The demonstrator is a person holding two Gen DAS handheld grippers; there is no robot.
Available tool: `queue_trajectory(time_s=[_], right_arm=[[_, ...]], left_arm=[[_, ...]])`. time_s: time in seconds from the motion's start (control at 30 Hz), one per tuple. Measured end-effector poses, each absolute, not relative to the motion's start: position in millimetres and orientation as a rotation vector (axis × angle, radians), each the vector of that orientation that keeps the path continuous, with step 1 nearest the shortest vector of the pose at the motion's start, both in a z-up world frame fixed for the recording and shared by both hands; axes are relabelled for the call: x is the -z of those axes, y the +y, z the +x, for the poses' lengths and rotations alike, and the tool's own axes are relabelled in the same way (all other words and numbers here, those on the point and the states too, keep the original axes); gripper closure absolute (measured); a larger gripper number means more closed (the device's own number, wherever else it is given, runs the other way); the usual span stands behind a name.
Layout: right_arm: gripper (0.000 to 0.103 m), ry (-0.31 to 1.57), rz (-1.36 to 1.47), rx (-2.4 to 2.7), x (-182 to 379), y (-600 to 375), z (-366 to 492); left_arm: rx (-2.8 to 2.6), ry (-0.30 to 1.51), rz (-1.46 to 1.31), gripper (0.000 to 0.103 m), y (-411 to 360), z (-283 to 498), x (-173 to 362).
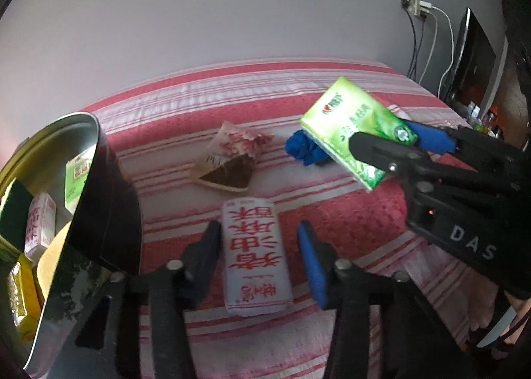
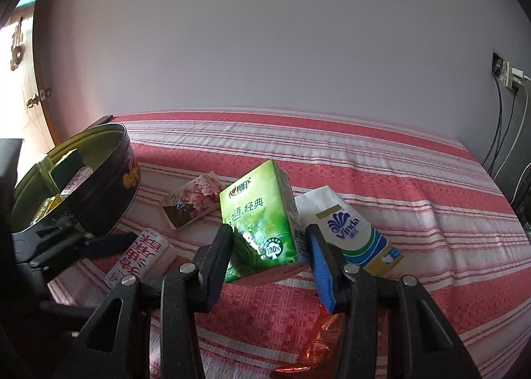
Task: Organize objects
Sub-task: 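Grasp the white biscuit pack with left tool while right tool grasps green tea tissue pack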
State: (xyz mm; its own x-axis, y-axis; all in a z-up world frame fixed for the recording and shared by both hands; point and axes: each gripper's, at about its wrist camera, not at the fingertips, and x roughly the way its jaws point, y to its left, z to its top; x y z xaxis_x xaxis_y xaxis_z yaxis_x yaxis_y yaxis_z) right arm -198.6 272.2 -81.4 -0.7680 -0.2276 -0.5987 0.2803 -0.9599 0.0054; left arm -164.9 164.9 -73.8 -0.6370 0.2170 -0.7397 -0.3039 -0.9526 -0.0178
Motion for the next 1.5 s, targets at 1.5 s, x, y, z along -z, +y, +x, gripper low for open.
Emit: queue_trajectory(time_s=[1.5], right_arm=[[0.047,0.171,0.896,2.738,82,263,-198]], left_arm=[[-2.832,0.085,-0.847,0.069,143,-139,51]])
